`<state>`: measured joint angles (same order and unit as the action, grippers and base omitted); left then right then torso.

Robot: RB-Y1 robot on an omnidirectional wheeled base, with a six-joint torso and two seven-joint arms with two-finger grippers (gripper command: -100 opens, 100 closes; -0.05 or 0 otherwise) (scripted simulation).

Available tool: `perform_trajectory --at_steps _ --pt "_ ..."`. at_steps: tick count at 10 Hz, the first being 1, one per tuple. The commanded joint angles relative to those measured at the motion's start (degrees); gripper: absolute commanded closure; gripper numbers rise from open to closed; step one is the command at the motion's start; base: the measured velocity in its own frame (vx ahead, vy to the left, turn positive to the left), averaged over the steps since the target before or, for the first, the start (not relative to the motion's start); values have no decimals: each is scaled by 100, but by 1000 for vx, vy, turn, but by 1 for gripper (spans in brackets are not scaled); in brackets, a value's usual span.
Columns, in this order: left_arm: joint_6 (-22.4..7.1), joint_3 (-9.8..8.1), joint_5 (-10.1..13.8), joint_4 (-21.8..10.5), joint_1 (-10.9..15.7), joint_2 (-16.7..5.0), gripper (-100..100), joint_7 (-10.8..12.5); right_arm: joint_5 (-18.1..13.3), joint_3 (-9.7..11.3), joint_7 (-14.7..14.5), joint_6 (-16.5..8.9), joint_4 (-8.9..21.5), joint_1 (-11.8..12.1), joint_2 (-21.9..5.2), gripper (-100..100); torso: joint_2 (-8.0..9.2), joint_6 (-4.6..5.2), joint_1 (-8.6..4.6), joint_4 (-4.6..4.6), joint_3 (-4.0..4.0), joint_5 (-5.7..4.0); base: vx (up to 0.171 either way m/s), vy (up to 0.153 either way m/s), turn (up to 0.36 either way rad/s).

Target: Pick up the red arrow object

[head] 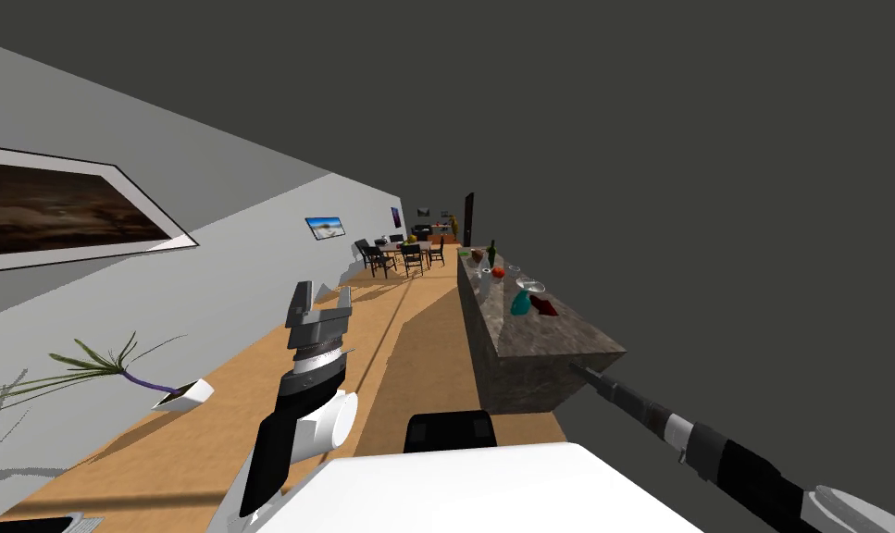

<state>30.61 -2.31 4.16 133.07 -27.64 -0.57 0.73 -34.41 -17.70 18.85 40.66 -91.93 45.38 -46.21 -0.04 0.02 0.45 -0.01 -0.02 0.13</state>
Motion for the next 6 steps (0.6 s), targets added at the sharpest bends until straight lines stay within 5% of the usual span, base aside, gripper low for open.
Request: perform_trajectory --at_steps 1,6 --pt "0 0 0 0 0 0 0 0 -286 -87 107 54 286 60 -206 -100 0 0 0 0 0 0 41 115 99" --pt "0 -1 0 0 -1 -1 0 0 -991 -391 373 277 944 309 -697 -100 -17 -1 -22 -4 -10 -6 72 73 104"
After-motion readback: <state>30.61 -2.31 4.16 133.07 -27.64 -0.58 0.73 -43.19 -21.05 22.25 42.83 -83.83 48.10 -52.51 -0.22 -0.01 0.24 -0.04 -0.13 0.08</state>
